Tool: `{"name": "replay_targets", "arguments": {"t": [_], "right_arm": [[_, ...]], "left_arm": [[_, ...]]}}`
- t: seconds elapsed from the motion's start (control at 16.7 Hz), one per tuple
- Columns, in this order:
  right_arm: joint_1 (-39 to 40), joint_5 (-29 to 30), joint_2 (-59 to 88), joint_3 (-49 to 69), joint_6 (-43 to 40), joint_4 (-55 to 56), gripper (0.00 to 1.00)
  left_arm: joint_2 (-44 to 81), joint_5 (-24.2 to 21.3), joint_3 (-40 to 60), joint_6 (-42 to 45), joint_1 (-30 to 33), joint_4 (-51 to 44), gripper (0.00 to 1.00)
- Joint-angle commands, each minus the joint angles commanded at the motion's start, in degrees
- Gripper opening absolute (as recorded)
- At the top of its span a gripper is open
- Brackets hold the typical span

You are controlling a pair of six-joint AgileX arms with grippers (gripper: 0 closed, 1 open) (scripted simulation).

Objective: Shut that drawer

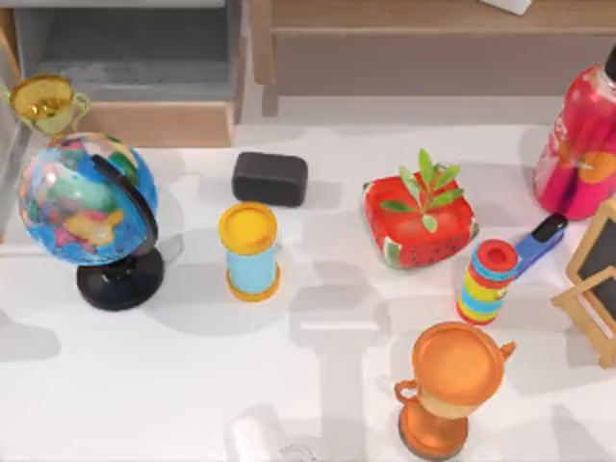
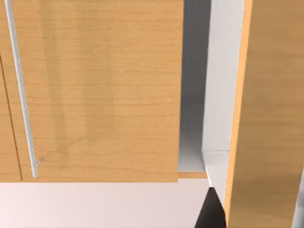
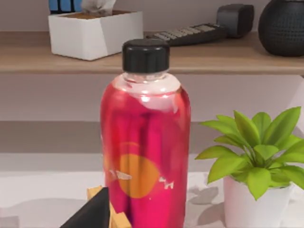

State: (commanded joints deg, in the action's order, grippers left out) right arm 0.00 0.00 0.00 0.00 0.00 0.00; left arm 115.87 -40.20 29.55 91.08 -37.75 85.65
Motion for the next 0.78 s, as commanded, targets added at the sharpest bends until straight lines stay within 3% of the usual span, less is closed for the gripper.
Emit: {"name": "replay_targets", "arguments": {"t": [0.12,0.18,0.78], "right_arm": [[0.00,0.00,0.00,0.00,0.00,0.00,1.00],[0.00,0.00,0.00,0.00,0.00,0.00,1.00],[0.00,0.00,0.00,0.00,0.00,0.00,1.00]], "left_arm": [[0.00,0.00,0.00,0.00,0.00,0.00,0.02],[0.00,0.00,0.00,0.00,0.00,0.00,0.00],[0.90,0.28,0.42,-0.20,0.14,-0.85,0.00]]}}
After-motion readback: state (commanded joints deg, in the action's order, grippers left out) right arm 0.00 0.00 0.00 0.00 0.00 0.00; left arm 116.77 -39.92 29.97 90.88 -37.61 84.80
